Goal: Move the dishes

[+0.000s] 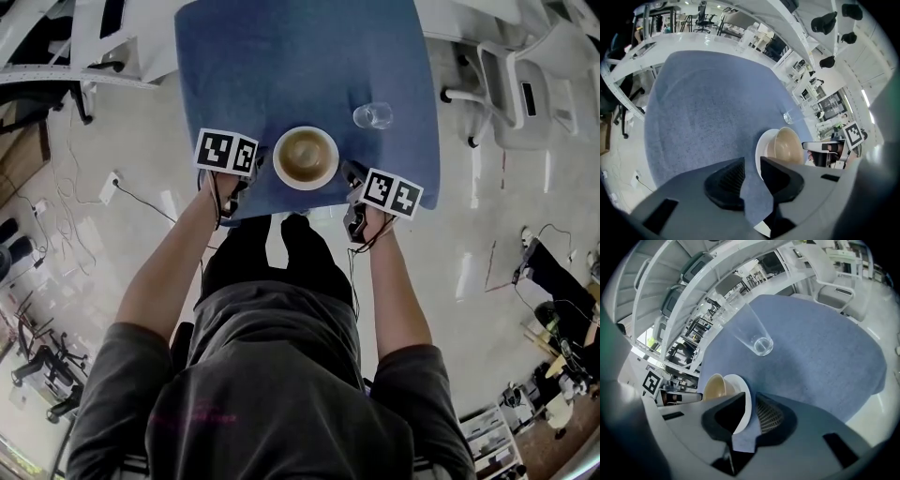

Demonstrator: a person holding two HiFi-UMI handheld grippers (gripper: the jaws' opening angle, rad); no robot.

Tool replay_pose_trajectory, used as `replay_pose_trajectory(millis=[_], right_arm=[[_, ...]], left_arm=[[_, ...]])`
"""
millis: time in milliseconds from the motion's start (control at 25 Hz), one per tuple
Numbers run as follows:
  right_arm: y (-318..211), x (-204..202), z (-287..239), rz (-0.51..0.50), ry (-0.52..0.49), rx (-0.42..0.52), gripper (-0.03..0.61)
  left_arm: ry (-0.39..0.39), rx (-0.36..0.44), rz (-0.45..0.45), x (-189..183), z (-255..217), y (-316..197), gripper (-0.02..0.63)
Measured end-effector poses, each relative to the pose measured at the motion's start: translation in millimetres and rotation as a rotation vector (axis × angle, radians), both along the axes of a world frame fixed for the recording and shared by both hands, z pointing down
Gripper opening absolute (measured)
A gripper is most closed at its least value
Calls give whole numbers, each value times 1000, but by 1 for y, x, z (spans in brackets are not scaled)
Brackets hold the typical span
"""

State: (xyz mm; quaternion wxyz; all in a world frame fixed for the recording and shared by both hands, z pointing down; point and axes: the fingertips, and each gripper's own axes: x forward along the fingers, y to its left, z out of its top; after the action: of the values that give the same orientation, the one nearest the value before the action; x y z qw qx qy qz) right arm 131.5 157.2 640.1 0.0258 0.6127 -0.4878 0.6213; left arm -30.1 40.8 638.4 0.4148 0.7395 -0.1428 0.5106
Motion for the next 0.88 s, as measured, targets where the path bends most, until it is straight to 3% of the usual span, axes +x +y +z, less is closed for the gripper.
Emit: replay_pose_trajectory(millis=[520,880], right_arm=[[15,4,-46,-92,31,89,51],[-5,-31,-111,-182,117,231,51]], left_arm=[[34,160,-176,-46,-56,-10,103],[216,381,-157,-59,-141,-18,103]])
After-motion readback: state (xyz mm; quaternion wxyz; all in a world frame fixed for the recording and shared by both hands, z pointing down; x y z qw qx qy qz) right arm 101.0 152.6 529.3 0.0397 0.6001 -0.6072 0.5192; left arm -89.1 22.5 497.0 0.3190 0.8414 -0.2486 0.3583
